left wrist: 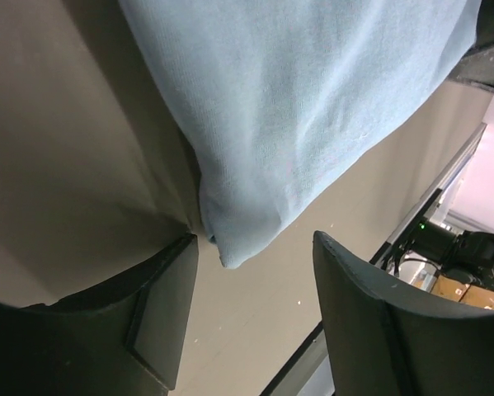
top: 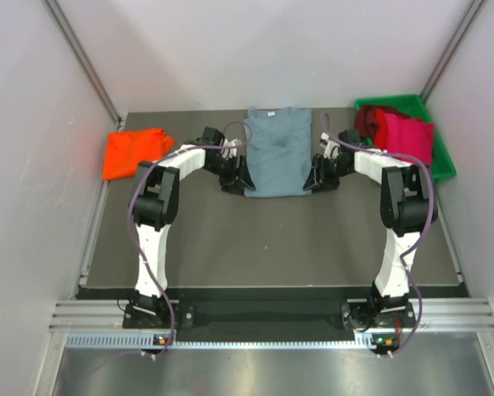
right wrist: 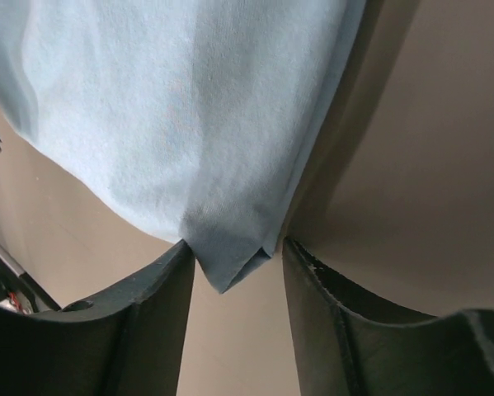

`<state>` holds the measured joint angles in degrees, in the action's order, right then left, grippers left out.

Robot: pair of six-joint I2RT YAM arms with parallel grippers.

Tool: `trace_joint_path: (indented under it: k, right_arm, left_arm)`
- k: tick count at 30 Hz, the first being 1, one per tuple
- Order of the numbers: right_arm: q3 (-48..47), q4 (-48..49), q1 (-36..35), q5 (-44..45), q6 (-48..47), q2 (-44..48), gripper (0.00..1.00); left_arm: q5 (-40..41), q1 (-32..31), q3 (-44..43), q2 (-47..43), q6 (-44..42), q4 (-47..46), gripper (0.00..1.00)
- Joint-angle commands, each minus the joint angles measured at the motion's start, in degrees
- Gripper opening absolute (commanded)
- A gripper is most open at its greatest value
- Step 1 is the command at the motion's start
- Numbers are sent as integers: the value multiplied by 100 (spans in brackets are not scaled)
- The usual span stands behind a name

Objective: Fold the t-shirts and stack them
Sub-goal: Fold the tshirt

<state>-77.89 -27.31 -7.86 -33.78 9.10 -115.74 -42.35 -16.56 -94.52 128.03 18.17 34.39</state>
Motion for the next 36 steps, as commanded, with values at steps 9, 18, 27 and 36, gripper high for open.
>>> trace_joint_path:
  k: [9, 18, 27, 36]
  right_arm:
    - [-253, -168, -128, -41, -242, -45, 40]
    - [-113, -257, -120, -120, -330, 131, 25]
    - [54, -547, -128, -243, -550, 781, 3]
    - [467, -793, -137, -296, -778, 1677, 0]
  left_arm:
    - [508, -111, 100, 443, -60, 76, 40]
    - [324, -23, 83, 408, -121, 155, 0]
    - [130, 12, 92, -199, -604, 524, 0]
    - [130, -23, 91, -849, -930, 946, 0]
